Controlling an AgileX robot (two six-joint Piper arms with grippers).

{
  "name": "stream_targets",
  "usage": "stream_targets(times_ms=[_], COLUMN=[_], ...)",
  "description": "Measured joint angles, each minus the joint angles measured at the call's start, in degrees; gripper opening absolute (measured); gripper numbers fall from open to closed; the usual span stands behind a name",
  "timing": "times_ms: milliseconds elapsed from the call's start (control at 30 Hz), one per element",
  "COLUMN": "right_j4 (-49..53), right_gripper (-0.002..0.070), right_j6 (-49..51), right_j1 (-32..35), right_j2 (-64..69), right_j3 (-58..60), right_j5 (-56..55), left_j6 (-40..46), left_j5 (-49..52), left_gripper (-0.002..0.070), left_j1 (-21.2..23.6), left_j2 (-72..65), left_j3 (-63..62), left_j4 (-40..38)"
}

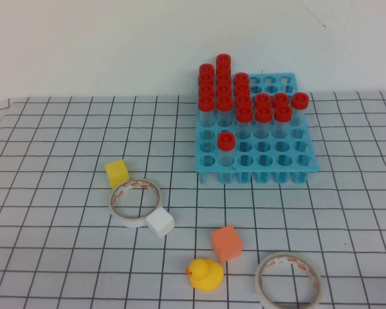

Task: Place the test tubes

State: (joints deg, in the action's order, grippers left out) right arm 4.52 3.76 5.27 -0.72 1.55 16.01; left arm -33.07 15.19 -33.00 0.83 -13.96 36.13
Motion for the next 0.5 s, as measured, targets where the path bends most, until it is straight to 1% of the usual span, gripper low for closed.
stream_targets(times_ms=[500], right_j4=[0.10], right_gripper=[-0.0001], right_j6=[0.00], right_j1=[0.00], right_j2=[0.00], right_j3=[-0.10], right_j5=[2.10], left_j6=[-0.24], left_j5=[0.00], left_gripper=[-0.0001], left_j1=[0.00], left_j2=[0.00], left_j3=[0.00], left_j4=[0.00])
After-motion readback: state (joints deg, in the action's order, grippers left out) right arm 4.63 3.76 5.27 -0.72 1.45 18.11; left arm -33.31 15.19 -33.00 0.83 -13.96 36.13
